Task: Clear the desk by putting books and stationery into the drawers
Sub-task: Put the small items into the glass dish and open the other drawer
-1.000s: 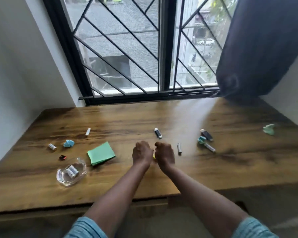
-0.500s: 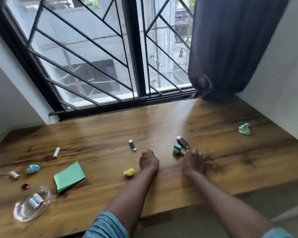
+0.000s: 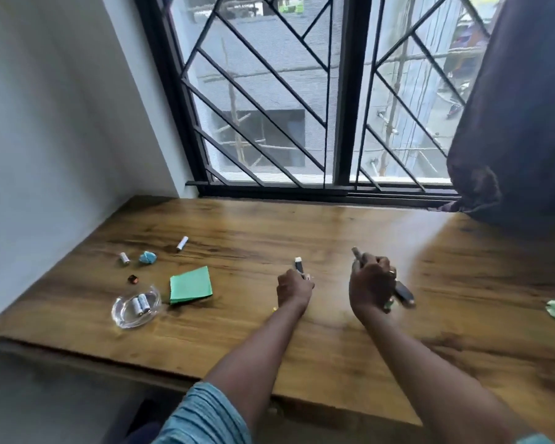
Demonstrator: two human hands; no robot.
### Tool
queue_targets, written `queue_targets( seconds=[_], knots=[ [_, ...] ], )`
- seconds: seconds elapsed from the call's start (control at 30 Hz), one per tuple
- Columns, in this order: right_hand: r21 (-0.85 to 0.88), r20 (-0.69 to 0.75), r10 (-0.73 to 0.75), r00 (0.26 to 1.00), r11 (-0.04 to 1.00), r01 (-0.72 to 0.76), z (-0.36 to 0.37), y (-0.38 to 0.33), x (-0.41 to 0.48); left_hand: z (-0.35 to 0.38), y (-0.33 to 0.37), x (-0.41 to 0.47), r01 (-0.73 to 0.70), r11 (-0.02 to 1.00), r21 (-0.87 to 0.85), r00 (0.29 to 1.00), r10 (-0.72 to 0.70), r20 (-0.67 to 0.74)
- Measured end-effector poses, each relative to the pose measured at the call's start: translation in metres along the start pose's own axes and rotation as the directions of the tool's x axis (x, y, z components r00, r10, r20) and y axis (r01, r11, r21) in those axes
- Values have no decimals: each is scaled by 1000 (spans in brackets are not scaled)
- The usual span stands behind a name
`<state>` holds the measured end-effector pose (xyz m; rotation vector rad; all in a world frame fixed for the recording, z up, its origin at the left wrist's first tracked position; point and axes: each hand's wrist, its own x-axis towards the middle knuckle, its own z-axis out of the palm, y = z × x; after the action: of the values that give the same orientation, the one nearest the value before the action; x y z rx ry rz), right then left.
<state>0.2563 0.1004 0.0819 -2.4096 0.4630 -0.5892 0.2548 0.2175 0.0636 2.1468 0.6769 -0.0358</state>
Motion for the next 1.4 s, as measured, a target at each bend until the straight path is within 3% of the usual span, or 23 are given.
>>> queue_targets(
  seconds=[0.17,0.3,0.47,0.53,0.67,0.8,0.93,1.1,1.23,1.4],
  knots=[
    [108,326,-129,936,989,99,50,-72,-40,-61,-28,16,59,998,-28,982,-63,-180],
    [180,628,-202,751,977,113,88,-122,-86,-124,-70,31,131,991,0,942,-125,-311],
    [269,762,-297,576,954,135,122,-190,-144,-205,-132,49,213,974,77,892,-161,-422],
    [285,774,-329,541,944,167,134,-215,-164,-232,-152,58,290,953,90,862,-219,-457],
    [249,789,-341,511,938,241,151,-252,-192,-262,-183,78,373,904,208,861,-254,-441],
    [152,772,-355,527,909,389,163,-272,-207,-271,-205,100,385,888,251,883,-275,-381],
    [49,761,-321,564,895,443,172,-286,-215,-281,-207,112,336,888,313,912,-225,-342],
    [-9,783,-287,552,882,472,177,-293,-225,-290,-207,118,262,886,383,950,-166,-266],
    [-3,785,-312,535,862,507,178,-296,-226,-305,-203,123,227,905,360,967,-163,-198],
    [-16,822,-264,505,875,483,181,-305,-210,-321,-198,141,239,956,169,965,-215,-152]
  ],
)
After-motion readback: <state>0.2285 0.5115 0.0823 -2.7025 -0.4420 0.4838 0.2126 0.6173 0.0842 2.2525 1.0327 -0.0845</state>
